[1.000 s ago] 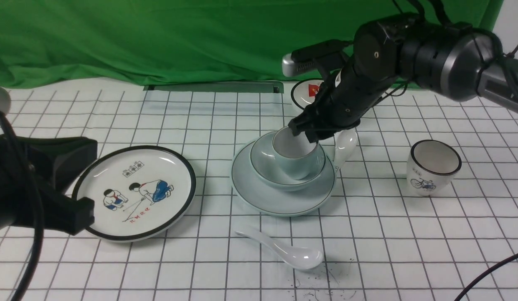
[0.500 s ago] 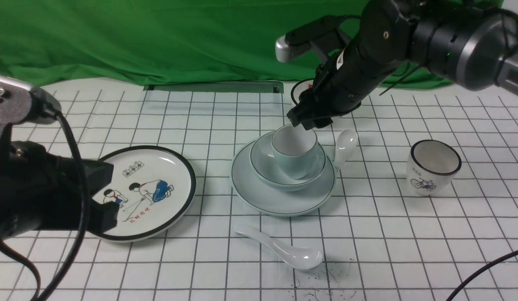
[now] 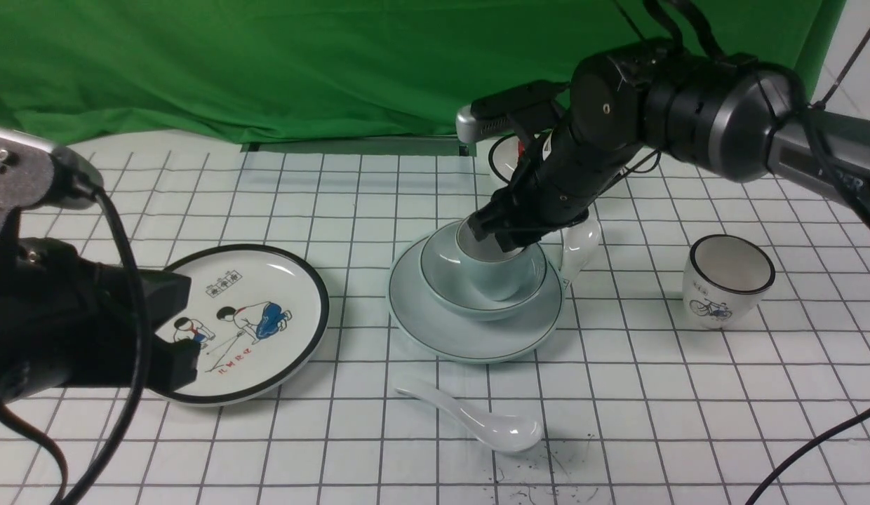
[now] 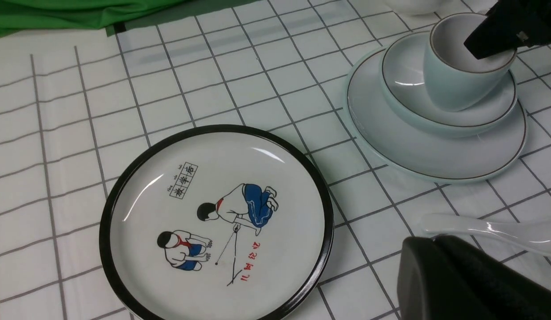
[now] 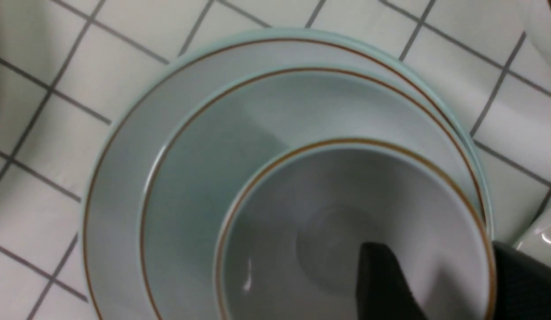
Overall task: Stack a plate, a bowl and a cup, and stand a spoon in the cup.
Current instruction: Use the right arm to grab a blue soup spoon
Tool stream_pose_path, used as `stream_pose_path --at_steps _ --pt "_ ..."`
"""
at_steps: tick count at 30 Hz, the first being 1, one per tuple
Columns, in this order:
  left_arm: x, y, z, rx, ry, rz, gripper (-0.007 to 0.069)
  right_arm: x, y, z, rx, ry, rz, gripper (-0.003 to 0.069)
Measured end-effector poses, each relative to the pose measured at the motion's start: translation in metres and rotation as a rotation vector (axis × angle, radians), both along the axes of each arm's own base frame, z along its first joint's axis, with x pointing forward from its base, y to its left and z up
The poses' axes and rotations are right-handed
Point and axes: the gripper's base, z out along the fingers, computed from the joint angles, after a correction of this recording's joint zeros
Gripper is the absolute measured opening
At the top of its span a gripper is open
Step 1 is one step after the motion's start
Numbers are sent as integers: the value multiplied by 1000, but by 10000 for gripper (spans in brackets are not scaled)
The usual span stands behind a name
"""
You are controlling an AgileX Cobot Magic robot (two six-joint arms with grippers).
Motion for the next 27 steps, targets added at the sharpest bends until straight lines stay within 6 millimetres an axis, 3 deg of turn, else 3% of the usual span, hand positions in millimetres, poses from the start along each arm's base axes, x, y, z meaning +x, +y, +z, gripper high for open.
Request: stream_pose_path --at_steps 10,14,15,18,22,25,27 --pt "0 0 0 1 0 -1 -36 -1 10 2 41 -28 -18 317" --pt "0 0 0 0 0 0 -36 -1 8 2 7 -37 0 410" --pt "0 0 0 0 0 0 -36 -3 6 6 -22 -39 33 467" --pt "0 0 0 0 0 0 -36 -8 5 18 -49 -46 81 521" --pt "0 0 0 0 0 0 -36 -38 10 64 -95 -94 255 541" --pt "0 0 0 -1 0 0 -36 -60 20 74 -123 -48 347 524" --pt "0 0 0 -1 0 0 -36 -72 29 64 -161 32 402 501"
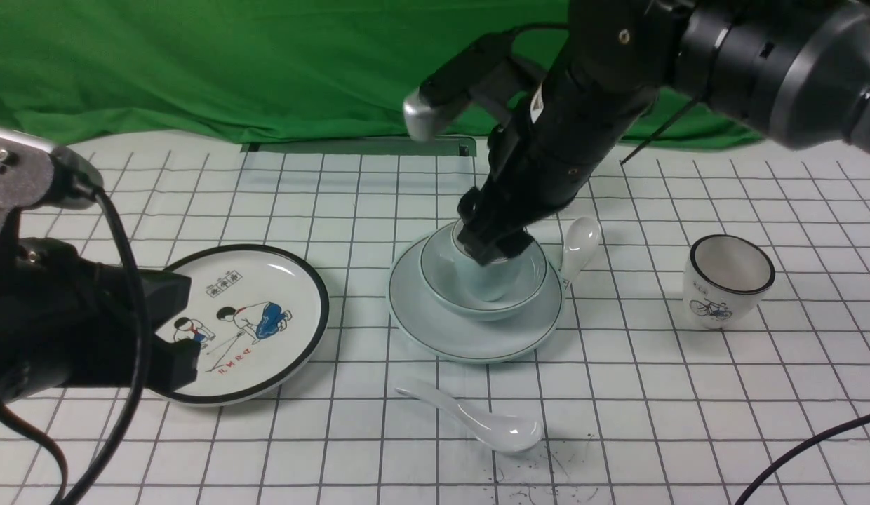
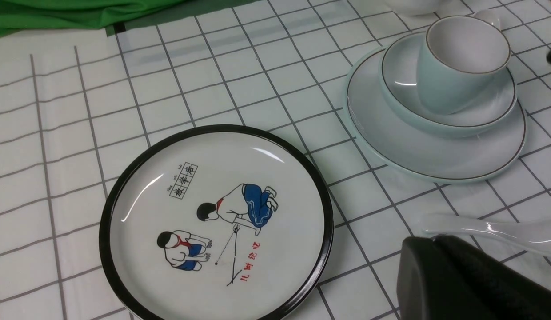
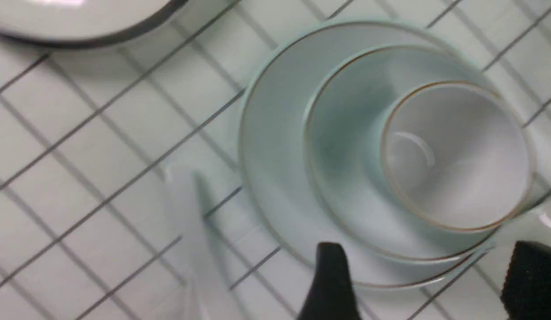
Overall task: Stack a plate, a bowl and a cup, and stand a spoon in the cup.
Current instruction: Use the right arm to grab a blue soup spoon
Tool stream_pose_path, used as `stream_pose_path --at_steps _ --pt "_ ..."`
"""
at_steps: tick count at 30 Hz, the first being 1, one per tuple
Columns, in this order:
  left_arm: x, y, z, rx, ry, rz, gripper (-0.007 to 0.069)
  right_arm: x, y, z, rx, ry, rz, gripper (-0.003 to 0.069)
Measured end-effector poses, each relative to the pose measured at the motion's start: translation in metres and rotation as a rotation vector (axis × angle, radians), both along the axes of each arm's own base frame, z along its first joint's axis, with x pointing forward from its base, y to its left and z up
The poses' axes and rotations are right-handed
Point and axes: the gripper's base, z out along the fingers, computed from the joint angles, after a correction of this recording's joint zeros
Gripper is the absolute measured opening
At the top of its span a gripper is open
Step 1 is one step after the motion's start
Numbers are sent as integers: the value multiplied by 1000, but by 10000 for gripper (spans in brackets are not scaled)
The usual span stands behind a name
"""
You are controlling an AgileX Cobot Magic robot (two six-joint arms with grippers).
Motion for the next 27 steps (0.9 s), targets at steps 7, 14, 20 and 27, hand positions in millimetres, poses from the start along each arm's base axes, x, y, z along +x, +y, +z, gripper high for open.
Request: stream_pose_path --at_steps 7,14,20,27 --pt "0 0 0 -3 2 1 -36 -10 29 -81 -145 181 69 438" --pt "0 0 0 -3 2 1 -36 -13 42 -104 -160 201 93 421" --pt "0 0 0 -4 1 1 -36 -17 55 -111 -127 177 118 419" --pt "0 0 0 -3 1 0 -36 -14 63 -128 -122 161 143 155"
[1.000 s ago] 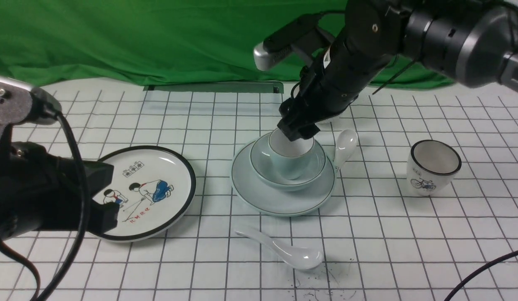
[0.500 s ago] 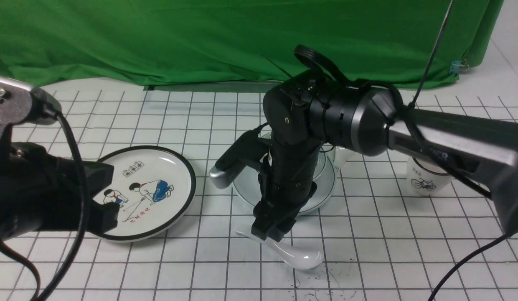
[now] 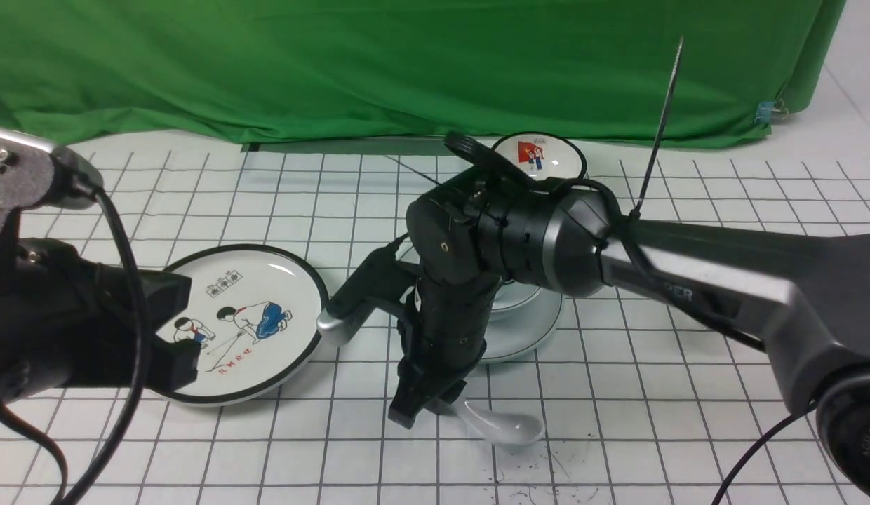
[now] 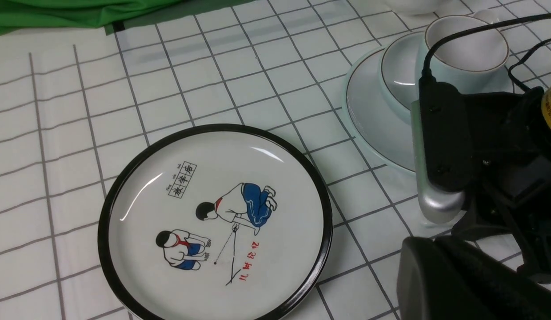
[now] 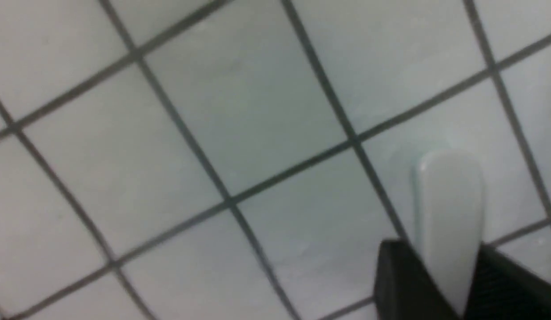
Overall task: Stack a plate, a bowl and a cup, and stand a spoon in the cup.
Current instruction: Use the right arm to grab a blue soup spoon, then use the right arm to put the blue soup spoon into the blue teacup in the middle
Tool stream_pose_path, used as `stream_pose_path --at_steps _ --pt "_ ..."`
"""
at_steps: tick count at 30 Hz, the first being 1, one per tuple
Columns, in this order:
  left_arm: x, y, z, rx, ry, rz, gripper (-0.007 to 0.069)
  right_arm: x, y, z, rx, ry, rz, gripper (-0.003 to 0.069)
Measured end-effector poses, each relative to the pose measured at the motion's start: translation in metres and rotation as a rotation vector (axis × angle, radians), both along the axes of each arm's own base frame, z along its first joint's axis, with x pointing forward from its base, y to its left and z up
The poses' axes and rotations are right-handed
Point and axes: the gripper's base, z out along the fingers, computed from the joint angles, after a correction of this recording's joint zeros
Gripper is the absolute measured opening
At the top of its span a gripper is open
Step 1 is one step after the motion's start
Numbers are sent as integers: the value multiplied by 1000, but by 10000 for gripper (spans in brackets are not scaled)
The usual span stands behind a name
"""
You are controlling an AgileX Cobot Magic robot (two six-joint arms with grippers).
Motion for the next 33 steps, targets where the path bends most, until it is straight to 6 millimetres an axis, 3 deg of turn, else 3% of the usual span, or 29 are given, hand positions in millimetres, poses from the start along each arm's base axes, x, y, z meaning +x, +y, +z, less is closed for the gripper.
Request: stream_pose_path --at_steps 5,8,10,11,12,14,16,18,24,26,33 --pt "0 0 0 0 0 0 -36 1 1 19 24 -18 -8 167" --pt "0 0 0 1 0 0 -36 0 0 59 102 -98 -9 167" --pt "0 0 0 3 -1 0 -36 -1 -5 104 206 -232 -13 167" --pt "0 0 0 3 -1 0 -36 -1 -6 108 216 -246 -14 167" --pt "0 0 0 2 -4 0 -36 0 -12 137 309 -351 -37 167" --pt "0 0 1 0 -9 -1 -36 5 -23 162 424 -471 -83 167" --pt "0 0 1 0 -10 -1 -36 11 -33 174 528 -581 -122 167" --pt "1 0 1 -1 -12 -1 -36 19 -43 170 607 -669 -160 167" --pt "1 0 2 -4 -21 -2 -33 25 -57 105 805 -795 -255 167" --pt "1 -1 2 -8 -29 -3 -33 23 -59 92 845 -829 -252 167" --pt "1 -1 2 -8 -31 -3 -32 25 -63 66 856 -877 -234 167"
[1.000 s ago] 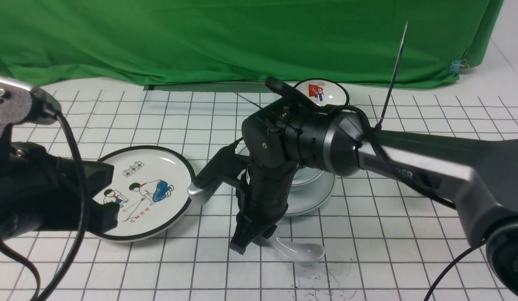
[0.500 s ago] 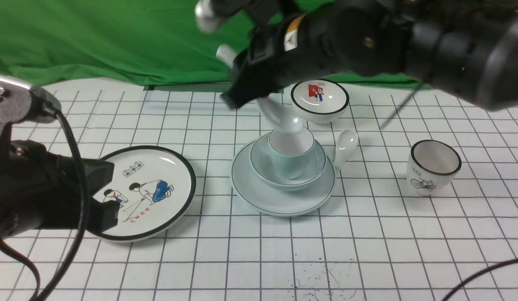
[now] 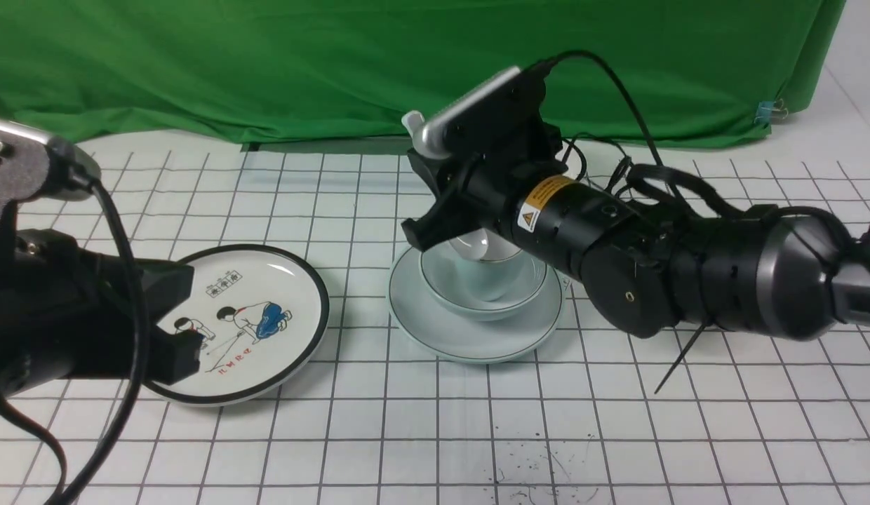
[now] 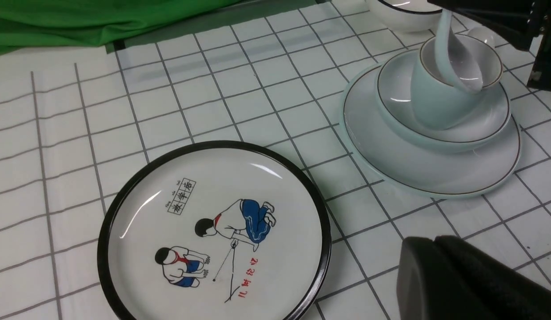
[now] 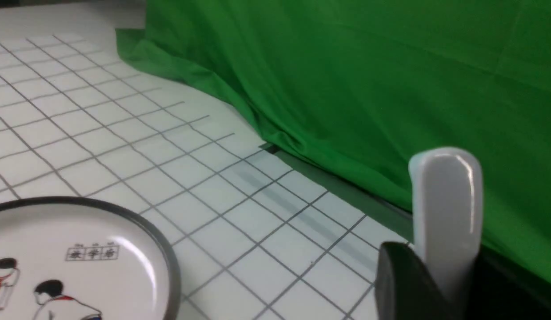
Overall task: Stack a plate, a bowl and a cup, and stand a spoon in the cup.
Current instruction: Use the right arm to put the blue soup spoon into the blue teacup in the middle
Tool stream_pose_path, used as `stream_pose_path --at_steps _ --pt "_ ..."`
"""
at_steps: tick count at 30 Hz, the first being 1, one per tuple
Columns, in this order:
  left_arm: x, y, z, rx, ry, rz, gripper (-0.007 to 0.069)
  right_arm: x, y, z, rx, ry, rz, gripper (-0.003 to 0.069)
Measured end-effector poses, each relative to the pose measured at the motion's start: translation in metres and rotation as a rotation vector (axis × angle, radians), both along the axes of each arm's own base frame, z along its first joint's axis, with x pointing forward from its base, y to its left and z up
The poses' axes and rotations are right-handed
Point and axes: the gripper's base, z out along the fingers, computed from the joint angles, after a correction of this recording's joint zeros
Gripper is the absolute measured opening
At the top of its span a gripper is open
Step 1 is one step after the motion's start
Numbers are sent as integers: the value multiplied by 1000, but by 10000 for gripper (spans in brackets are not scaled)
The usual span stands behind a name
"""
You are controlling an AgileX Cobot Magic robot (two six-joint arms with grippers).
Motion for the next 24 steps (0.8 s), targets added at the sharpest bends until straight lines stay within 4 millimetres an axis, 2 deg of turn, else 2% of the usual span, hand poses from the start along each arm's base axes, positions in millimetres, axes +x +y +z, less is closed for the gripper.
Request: stream_pose_path --at_steps 6,11,14,16,18,21,22,23,24 --pt "0 0 0 -2 0 -1 -32 10 -3 -17 0 -3 -21 167" --pt "-3 1 2 -8 -11 -1 -32 10 -3 -21 -5 5 -22 176" --pt "-6 2 6 -15 -28 -1 -32 10 -3 -21 -5 5 -22 251" --pt "-7 3 7 -14 -36 -2 -32 10 -4 -20 -8 9 -22 272" --pt "-9 4 11 10 -63 -12 -32 7 -5 -13 -19 23 -22 279" --pt "-14 7 14 38 -91 -16 -32 1 -10 5 -39 38 -22 228" --pt "-20 10 19 40 -125 -17 -32 -8 -16 25 -74 39 -17 179" --pt "-21 11 19 39 -129 -16 -32 -9 -17 27 -75 40 -17 173" --pt "-24 12 22 37 -147 -16 -32 -15 -22 41 -97 38 -13 141"
